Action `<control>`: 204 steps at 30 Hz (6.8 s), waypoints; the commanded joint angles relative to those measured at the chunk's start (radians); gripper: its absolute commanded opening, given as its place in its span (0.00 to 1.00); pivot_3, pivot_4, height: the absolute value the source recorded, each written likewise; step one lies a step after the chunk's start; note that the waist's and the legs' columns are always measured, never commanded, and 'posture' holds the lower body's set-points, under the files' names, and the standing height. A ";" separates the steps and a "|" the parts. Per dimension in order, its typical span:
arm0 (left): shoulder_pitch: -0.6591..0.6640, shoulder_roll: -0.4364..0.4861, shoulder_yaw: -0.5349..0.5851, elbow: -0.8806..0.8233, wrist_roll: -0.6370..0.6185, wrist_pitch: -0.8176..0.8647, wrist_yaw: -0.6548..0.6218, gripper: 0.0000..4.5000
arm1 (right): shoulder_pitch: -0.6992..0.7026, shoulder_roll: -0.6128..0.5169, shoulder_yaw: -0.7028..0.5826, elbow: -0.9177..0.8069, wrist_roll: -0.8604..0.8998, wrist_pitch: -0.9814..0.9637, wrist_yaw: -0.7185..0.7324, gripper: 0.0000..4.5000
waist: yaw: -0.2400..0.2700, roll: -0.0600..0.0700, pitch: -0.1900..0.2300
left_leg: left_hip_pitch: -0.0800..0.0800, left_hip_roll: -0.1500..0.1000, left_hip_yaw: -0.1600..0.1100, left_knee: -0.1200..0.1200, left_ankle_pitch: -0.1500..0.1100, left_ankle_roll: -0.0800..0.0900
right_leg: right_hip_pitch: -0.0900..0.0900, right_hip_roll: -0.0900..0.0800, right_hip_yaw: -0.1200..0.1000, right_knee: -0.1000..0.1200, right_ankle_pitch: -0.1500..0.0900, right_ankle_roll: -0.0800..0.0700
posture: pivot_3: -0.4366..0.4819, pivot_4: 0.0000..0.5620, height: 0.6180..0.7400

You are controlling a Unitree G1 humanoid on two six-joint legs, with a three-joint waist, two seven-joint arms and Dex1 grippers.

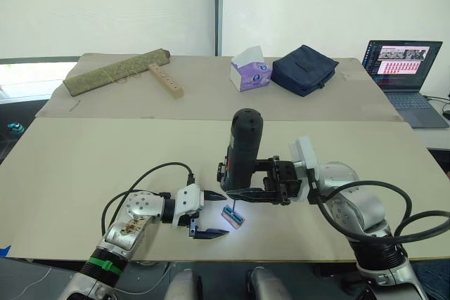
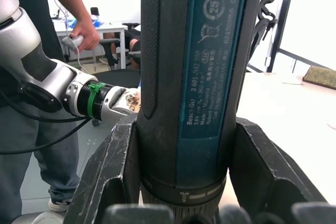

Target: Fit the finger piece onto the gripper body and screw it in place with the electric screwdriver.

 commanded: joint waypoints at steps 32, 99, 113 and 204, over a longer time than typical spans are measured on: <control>0.030 0.003 -0.032 0.048 0.031 0.012 0.011 0.99 | -0.024 0.009 0.006 -0.008 0.015 -0.007 0.001 0.43 | 0.000 0.001 -0.001 | 0.000 0.000 0.000 0.000 0.000 0.000 | 0.000 0.000 0.000 0.000 0.000 0.000 | 0.48 0.27 1.00; 0.098 0.012 0.126 -0.068 -0.170 -0.009 -0.050 0.99 | -0.113 -0.002 -0.009 -0.044 0.067 0.038 0.021 0.43 | -0.004 0.003 -0.005 | -0.001 0.001 0.000 0.000 0.000 0.000 | -0.002 0.001 0.000 0.001 0.000 0.000 | 0.48 0.27 1.00; 0.177 0.087 0.292 -0.329 -0.394 0.145 -0.021 0.99 | -0.209 -0.023 -0.092 -0.124 0.201 0.172 -0.065 0.43 | -0.004 0.001 -0.003 | -0.003 0.002 -0.001 0.000 0.000 0.000 | -0.003 0.000 0.000 0.000 0.000 0.000 | 0.48 0.27 1.00; -0.069 -0.114 0.130 0.079 -0.004 0.049 0.111 0.98 | -0.049 -0.243 -0.319 -0.230 0.303 0.255 -0.150 0.43 | -0.005 -0.001 -0.001 | -0.005 0.000 -0.003 0.003 0.000 0.000 | -0.002 0.000 -0.001 0.000 0.001 0.002 | 0.48 0.27 1.00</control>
